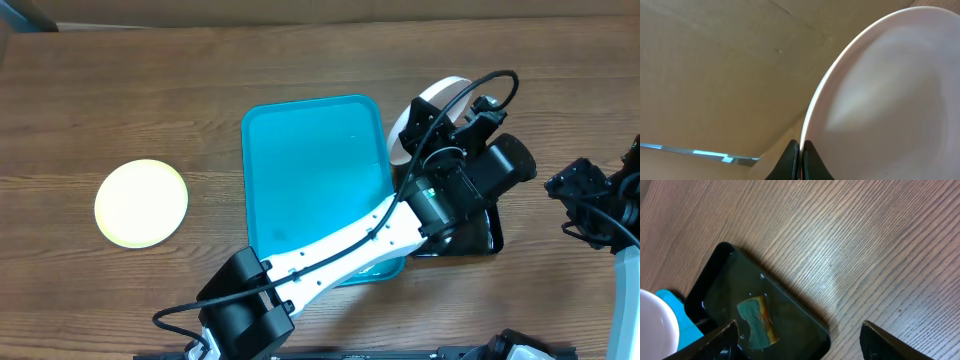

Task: Clean dirty plates on tray and stack at the side
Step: 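Lift the white plate with left gripper and tilt it over the black tray, then carry the white plate left and stack it on the yellow plate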

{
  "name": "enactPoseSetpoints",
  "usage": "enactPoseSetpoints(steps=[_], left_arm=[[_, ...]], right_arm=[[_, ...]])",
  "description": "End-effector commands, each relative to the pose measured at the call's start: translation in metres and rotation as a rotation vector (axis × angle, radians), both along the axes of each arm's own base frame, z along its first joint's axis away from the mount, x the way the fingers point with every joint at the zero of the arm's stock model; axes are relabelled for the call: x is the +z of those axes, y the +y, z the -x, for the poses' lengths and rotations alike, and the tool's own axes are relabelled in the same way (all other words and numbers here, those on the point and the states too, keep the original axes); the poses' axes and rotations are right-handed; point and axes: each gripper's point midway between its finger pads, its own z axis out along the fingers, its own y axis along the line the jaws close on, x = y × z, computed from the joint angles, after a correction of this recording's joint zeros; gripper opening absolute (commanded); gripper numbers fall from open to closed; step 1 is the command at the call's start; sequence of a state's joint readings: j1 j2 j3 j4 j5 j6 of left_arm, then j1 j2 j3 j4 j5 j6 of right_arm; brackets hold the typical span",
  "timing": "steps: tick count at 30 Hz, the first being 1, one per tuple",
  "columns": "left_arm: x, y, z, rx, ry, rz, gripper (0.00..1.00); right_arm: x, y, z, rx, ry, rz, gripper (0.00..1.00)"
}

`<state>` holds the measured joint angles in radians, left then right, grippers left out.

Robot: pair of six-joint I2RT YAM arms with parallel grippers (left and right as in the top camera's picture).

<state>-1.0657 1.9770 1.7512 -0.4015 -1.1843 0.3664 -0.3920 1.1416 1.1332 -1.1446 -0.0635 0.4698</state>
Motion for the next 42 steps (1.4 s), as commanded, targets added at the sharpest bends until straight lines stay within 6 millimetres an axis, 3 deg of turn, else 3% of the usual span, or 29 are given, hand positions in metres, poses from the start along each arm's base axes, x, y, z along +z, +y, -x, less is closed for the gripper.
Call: enactPoseSetpoints(steps=[1, 18, 23, 28, 31, 37, 42], left_arm=[[0.014, 0.003, 0.002, 0.029, -0.037, -0.009, 0.04], [0.015, 0.004, 0.003, 0.036, -0.042, 0.002, 0.04], [0.007, 0.025, -0.003, 0.106, -0.032, 0.122, 0.04], [-0.010, 0.062, -0.005, 0.129, 0.169, 0.352, 0.04], [-0.014, 0.098, -0.004, 0.199, 0.320, 0.574, 0.04], [-0.009, 0.186, 0.006, 0.361, 0.557, 0.868, 0.04], [-0.013, 0.283, 0.033, 0.619, 0.634, 0.931, 0.04]], right_arm=[[0.008, -0.001, -0.002, 0.000, -0.028, 0.011, 0.79], [0.008, -0.002, -0.002, -0.001, -0.028, 0.011, 0.80], [0.008, -0.002, -0.002, -0.001, -0.029, 0.011, 0.80], [0.008, -0.002, -0.002, -0.001, -0.031, 0.011, 0.81], [0.008, -0.002, -0.003, -0.004, -0.032, 0.010, 0.81], [0.007, -0.002, -0.004, -0.004, -0.028, 0.009, 0.82], [0.007, -0.002, -0.003, -0.004, -0.026, 0.008, 0.82]])
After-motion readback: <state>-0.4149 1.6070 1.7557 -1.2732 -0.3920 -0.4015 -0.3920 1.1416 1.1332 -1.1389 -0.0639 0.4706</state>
